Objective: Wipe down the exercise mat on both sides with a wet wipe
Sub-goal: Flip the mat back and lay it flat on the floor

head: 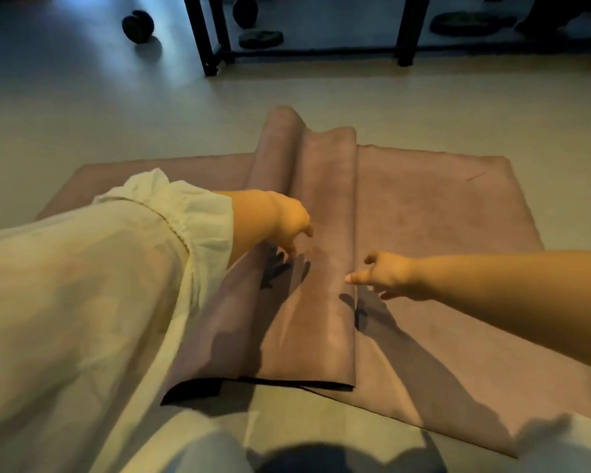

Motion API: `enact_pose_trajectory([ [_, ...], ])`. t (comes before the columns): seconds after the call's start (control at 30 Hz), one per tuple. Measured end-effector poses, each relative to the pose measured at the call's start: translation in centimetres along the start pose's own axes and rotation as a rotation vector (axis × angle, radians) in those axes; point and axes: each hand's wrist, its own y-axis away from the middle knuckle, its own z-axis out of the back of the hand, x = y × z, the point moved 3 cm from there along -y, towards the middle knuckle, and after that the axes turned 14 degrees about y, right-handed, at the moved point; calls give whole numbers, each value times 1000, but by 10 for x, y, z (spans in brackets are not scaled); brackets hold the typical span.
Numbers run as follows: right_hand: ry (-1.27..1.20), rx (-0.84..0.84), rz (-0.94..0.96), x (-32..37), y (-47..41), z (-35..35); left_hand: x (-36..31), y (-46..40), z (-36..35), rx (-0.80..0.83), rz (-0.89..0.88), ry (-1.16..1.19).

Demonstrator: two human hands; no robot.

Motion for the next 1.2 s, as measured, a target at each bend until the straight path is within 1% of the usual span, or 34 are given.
enact_pose_trajectory([
  [0.07, -84, 58, -23, 3, -6, -9, 10, 0, -1, 23, 1, 10],
  [0.13, -118, 105, -47, 6, -9, -15, 20, 1, -2, 36, 22, 41],
  [0.17, -130, 125, -55, 8, -10, -17, 23, 1, -3, 29, 37, 78],
  [0.23, -159, 144, -68, 11, -14, -17, 20, -3, -10, -10, 87, 252],
  [0.33, -264, 112, -112, 12, -22, -21, 2, -13, -25, -14, 146, 495],
  [0.43, -438, 51, -152, 6, -36, -31, -4, -21, -36, -24, 151, 635],
  [0.5, -504, 21, -180, 4, -47, -33, -3, -24, -42, -40, 181, 738],
  [0.57, -531, 1, -152, 4, -58, -29, -5, -28, -48, -54, 242, 826],
  [0.67, -501, -48, -71, -4, -65, -19, -14, -37, -48, -91, 388, 937],
  [0.8, -529, -82, -29, -43, -59, -2, -32, -60, -36, -182, 544, 1090],
  [0.93, -428, -167, -57, -126, -50, 38, -63, -87, -24, -213, 598, 1183],
  [1.0, -391, -166, -83, -173, -46, 58, -86, -104, -20, -173, 623, 1237],
  [1.07, -309, -143, -60, -201, -44, 69, -109, -120, -17, -105, 647, 1277],
  [1.13, -269, -146, -15, -211, -50, 70, -131, -133, -13, -54, 656, 1276],
  [1.2, -305, -137, 13, -209, -52, 66, -148, -140, -8, -17, 663, 1257],
])
